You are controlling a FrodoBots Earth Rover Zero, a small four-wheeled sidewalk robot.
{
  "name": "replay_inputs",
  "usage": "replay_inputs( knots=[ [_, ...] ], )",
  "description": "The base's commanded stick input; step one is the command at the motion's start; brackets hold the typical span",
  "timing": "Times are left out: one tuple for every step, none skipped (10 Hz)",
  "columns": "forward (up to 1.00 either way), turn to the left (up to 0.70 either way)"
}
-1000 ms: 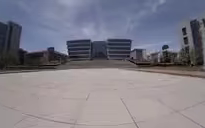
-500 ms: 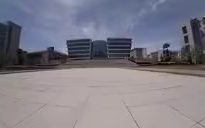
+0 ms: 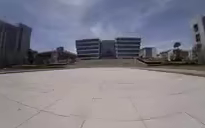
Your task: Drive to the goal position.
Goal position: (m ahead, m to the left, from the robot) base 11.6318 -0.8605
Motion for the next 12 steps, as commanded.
replay_inputs(
  knots=[
    [0.69, 0.00],
    [0.69, 0.00],
    [0.69, 0.00],
    [0.69, 0.00],
    [0.69, 0.00],
    [0.69, 0.00],
    [0.69, 0.00],
    [0.69, 0.00],
    [0.69, 0.00],
    [0.69, 0.00],
    [0.69, 0.00],
    [0.69, -0.12]
  ],
)
